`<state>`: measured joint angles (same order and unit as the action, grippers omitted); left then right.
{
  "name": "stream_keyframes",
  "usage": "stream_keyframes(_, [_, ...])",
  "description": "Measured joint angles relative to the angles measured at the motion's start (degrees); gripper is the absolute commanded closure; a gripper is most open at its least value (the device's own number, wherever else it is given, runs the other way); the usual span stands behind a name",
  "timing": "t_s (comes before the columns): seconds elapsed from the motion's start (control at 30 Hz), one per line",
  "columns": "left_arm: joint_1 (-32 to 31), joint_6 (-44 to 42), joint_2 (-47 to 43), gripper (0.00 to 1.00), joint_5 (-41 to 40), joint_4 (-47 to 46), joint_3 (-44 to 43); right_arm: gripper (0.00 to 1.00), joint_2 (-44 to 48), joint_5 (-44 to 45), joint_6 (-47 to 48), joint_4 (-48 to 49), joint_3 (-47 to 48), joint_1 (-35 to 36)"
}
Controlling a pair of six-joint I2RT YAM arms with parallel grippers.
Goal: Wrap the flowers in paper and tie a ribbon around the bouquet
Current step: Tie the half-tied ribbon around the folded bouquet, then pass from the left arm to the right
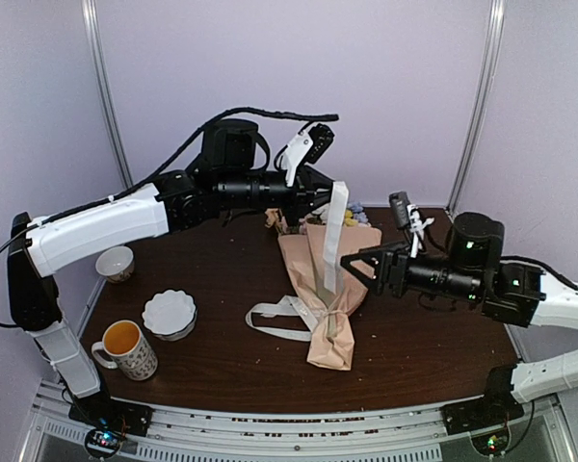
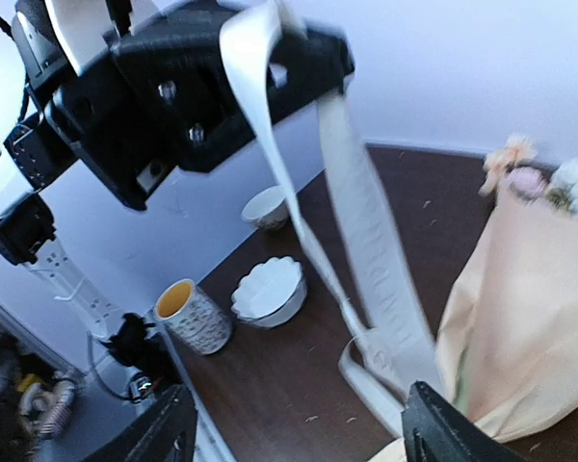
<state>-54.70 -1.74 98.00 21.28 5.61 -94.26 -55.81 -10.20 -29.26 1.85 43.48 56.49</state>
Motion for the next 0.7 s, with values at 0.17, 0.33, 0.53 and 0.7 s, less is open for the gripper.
stream_keyframes(0.17, [0.00,0.37,0.00,1.00,0.85,-0.09,-0.02,0.15,-1.14,8.59,7.06,-5.88,9.29,-1.81])
stream_keyframes(0.33, [0.00,0.39,0.00,1.00,1.07,0.00,-0.02,0.20,-8.55,9.79,12.90,-9.20,17.27,-2.49])
stream_keyframes(0.53, [0.00,0.39,0.00,1.00,1.57,0.02,-0.04,0.46,-13.73,8.72,14.27,-10.25,18.21,-4.83])
stream_keyframes(0.7, [0.00,0.37,0.04,1.00,1.60,0.22,-0.15,0.83,-16.26,5.97,12.92,-9.99,18.45,-6.56])
